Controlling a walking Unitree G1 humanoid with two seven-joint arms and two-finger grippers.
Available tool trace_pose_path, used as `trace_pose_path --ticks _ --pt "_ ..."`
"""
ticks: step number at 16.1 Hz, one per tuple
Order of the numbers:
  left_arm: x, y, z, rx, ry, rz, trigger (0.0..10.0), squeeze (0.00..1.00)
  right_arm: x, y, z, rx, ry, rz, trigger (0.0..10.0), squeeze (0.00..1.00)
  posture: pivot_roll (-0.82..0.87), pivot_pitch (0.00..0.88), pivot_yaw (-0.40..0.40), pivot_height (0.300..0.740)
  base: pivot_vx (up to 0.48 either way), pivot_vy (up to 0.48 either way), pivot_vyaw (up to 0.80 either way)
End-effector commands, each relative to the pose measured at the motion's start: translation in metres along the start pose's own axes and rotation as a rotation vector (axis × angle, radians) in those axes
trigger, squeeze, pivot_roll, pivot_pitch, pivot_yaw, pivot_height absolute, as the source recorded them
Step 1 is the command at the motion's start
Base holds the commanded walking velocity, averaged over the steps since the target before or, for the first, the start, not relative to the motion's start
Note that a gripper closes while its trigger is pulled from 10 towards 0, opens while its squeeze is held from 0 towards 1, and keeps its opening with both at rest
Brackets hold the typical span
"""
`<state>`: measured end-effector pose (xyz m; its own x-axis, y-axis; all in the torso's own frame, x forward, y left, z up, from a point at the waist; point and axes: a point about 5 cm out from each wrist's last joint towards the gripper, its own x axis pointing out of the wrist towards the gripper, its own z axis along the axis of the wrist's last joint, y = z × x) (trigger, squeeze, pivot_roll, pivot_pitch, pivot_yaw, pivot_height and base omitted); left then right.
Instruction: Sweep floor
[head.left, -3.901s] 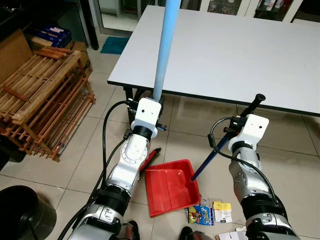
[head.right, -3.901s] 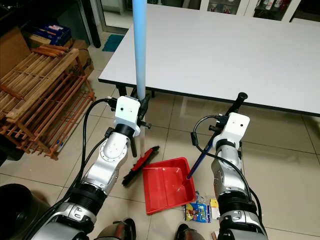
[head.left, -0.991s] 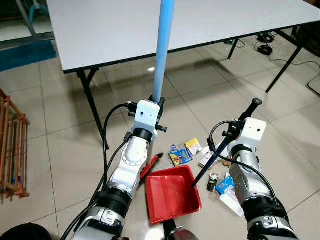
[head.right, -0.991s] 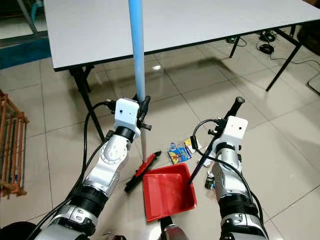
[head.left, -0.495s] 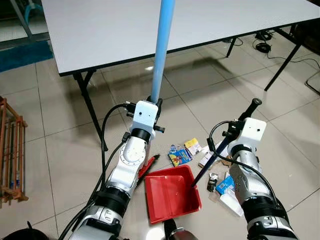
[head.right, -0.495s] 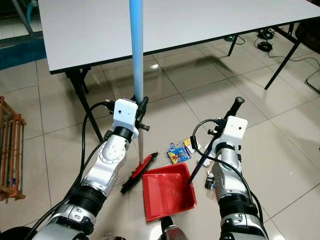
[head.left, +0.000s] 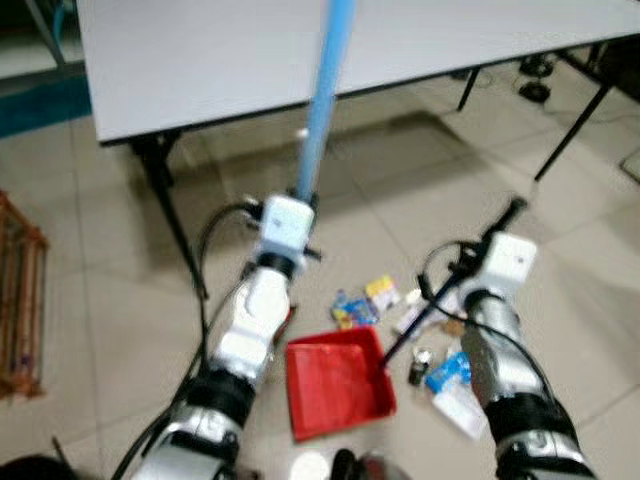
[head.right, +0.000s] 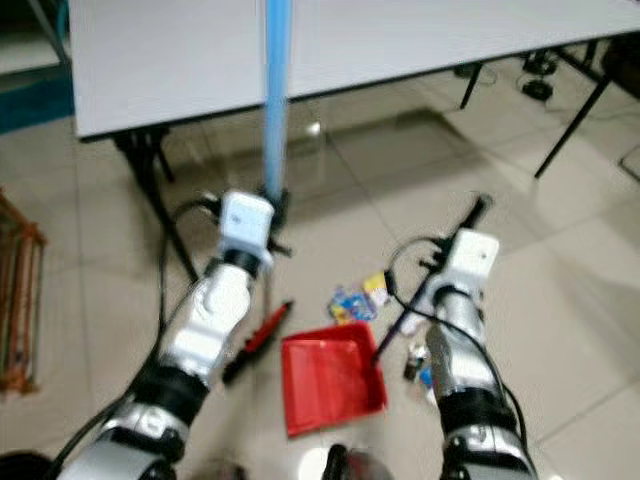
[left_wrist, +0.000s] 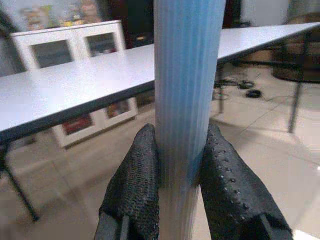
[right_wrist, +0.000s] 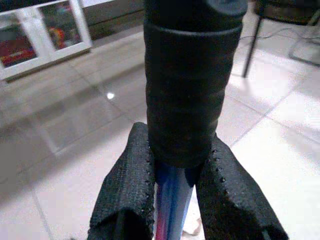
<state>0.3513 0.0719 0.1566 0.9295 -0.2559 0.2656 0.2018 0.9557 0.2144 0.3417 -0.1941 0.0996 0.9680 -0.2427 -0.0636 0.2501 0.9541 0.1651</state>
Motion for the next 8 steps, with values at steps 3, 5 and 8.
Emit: trace_pose_path --ticks 3,5,8 --pt "0.0041 -0.0001 0.0109 -0.009 -0.054 0.002 10.0 0.00 0.0018 -0.0003 0.0110 0.013 -0.054 -0.004 10.0 0.00 0.02 0.157 -0.044 0.740 0.000 0.000 0.00" --pt "0.0041 0.0009 0.0110 -0.009 -0.055 0.007 10.0 0.00 0.0018 0.0000 0.0113 0.017 -0.055 -0.003 10.0 0.00 0.02 0.159 -0.046 0.740 0.000 0.000 0.00" --pt "0.0044 0.0020 0.0111 -0.010 -0.056 0.016 10.0 0.00 0.0023 0.0002 0.0117 0.017 -0.049 0.000 10.0 0.00 0.01 0.163 -0.045 0.740 0.000 0.000 -0.52"
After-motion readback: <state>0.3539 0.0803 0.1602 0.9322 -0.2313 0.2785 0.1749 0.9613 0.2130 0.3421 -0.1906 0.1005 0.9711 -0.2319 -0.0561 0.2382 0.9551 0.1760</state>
